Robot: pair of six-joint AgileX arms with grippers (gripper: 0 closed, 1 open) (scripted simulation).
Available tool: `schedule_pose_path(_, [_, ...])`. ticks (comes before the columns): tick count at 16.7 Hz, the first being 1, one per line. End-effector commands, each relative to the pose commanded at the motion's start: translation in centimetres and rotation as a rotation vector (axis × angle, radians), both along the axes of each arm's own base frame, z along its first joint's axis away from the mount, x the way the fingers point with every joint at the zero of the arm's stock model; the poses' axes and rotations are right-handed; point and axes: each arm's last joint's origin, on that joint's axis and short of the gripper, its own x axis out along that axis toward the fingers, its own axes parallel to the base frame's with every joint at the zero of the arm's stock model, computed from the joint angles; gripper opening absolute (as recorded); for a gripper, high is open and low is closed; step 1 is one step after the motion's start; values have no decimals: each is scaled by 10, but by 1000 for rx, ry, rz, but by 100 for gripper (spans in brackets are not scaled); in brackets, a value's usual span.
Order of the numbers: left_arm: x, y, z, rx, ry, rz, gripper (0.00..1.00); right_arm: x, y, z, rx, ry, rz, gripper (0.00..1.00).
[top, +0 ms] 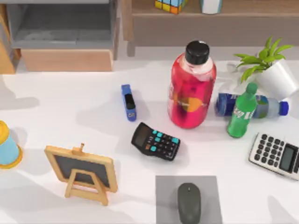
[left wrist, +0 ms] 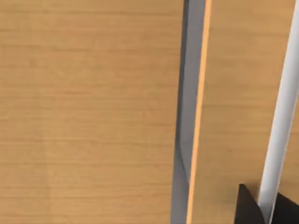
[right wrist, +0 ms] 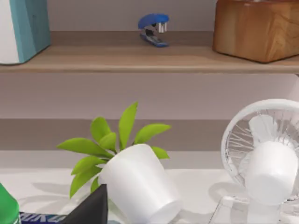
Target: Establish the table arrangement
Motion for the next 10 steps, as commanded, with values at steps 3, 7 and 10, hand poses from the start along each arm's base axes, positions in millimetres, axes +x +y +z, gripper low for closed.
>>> schedule_pose_path(3, [31, 1, 6, 11, -22, -2, 0, 0, 0, 0, 0, 0, 0, 100])
schedule_pose_path(7, [46, -2, 3, 4, -8, -2, 0, 0, 0, 0, 0, 0, 0, 100])
schedule_pose_path(10, [46, -2, 3, 4, -8, -2, 0, 0, 0, 0, 0, 0, 0, 100])
